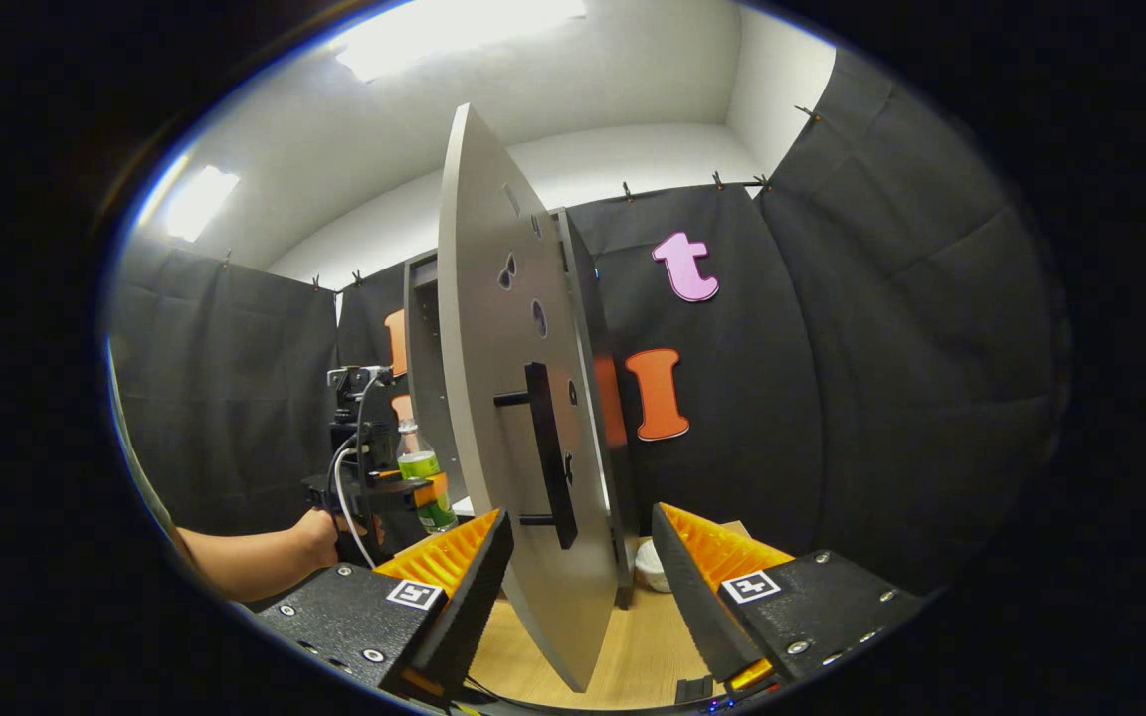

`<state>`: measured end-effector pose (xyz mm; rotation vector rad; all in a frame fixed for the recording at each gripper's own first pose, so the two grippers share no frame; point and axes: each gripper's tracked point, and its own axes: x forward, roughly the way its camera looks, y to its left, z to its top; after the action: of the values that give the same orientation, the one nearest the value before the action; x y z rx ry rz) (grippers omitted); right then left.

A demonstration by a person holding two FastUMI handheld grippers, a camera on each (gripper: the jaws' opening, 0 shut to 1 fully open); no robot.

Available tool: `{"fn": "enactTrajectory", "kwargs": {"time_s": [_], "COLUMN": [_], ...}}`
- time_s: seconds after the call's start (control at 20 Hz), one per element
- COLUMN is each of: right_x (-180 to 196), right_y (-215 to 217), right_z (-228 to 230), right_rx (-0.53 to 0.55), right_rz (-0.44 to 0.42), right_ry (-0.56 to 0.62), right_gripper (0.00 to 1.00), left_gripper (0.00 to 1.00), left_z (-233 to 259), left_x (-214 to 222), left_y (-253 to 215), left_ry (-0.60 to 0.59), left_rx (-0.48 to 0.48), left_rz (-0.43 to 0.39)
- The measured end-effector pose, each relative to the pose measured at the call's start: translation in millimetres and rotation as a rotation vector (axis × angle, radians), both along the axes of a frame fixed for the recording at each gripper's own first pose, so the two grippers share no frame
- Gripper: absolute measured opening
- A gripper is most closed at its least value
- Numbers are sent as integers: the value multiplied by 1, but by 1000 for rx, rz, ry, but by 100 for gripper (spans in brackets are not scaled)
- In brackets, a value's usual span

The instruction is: Open the cabinet door with the right hand, grasp the bottle in the cabinet with the left hand and place it on the coaster, then close the cabinet door with the right hand.

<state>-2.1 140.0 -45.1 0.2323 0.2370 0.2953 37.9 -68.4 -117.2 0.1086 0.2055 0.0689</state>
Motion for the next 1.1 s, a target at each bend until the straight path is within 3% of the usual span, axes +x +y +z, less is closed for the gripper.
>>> {"fn": "enactTrajectory", "kwargs": {"time_s": [0.35, 0.6, 0.95, 1.0, 1.1], "right_x": [4, 6, 1, 2, 7], "right_y": [10, 26, 49, 52, 59], "right_z": [-6, -8, -30, -30, -35], "right_rx": [-25, -55, -118, -123, -140], "right_rz": [-88, -138, -195, -201, -206], "right_ry": [13, 20, 66, 66, 79], "right_gripper": [87, 87, 89, 95, 89], "left_gripper": [75, 75, 77, 77, 75], "left_z": [-20, -40, -99, -109, -127], "left_x": [-27, -42, -65, -70, -78], "left_y": [40, 80, 118, 123, 136], "left_ry": [-5, 1, 36, 42, 52], "left_rx": [-42, -18, 2, 5, 16], "left_rz": [21, 29, 27, 28, 39]}}
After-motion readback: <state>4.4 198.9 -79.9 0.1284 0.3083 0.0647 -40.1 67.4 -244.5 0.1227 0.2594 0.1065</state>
